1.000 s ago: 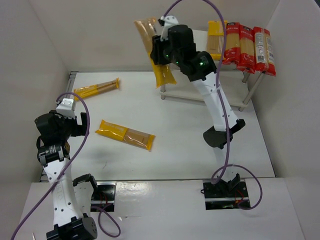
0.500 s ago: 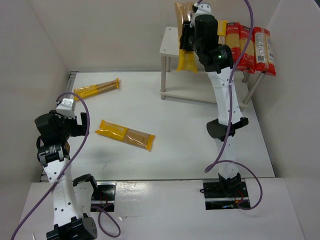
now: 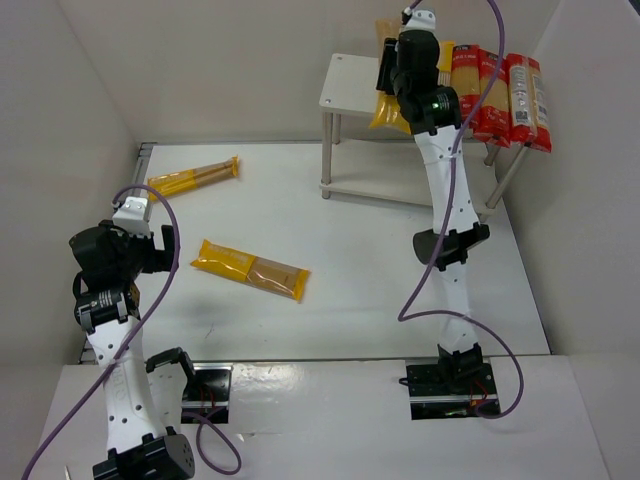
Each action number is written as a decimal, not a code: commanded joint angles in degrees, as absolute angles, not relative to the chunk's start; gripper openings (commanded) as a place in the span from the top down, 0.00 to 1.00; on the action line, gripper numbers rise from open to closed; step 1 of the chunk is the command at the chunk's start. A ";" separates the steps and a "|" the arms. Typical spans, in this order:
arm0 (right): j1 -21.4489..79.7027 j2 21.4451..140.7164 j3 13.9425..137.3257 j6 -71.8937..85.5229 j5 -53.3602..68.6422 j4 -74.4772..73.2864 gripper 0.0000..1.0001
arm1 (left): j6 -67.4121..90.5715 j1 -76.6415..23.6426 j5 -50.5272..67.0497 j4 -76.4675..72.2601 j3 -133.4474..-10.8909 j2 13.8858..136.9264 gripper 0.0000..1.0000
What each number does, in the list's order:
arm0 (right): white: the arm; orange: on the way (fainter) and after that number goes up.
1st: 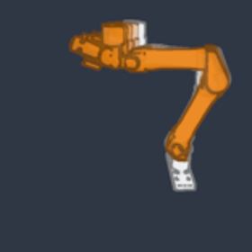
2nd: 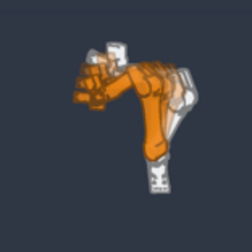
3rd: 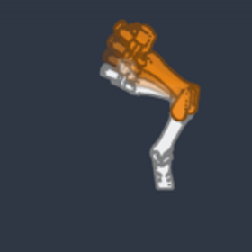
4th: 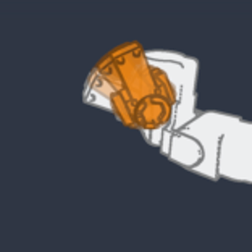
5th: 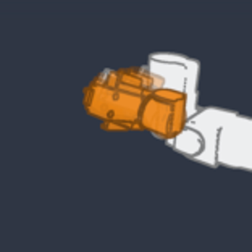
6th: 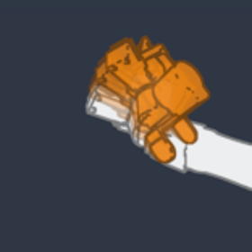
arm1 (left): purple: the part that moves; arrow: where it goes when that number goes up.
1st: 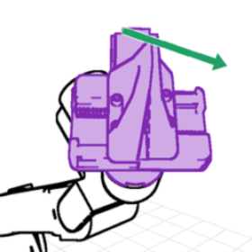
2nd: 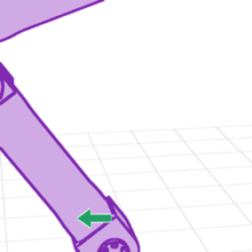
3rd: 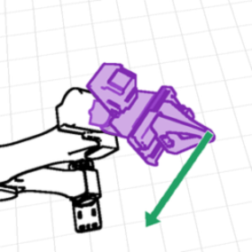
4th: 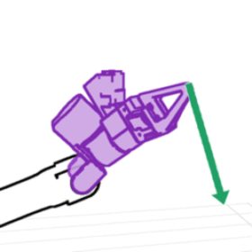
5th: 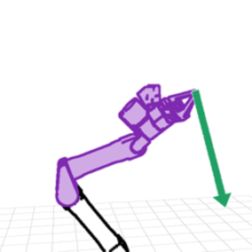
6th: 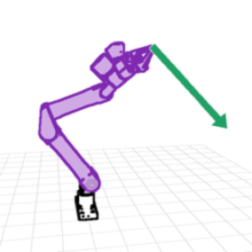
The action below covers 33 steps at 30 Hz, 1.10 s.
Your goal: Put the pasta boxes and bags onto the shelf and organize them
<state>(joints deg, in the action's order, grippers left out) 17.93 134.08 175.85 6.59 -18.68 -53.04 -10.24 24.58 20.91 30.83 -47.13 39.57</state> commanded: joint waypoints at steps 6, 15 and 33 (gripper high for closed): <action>16.00 135.70 179.38 2.91 -25.48 -36.47 1.00 | -10.20 24.87 22.41 29.09 -47.29 39.46 0.01; 14.94 137.99 179.38 0.62 -30.59 -33.22 1.00 | -10.20 24.87 22.41 29.09 -47.29 39.46 0.01; 14.41 137.81 179.38 2.90 -30.77 -41.04 0.78 | -10.72 24.87 22.94 29.09 -47.29 40.51 0.01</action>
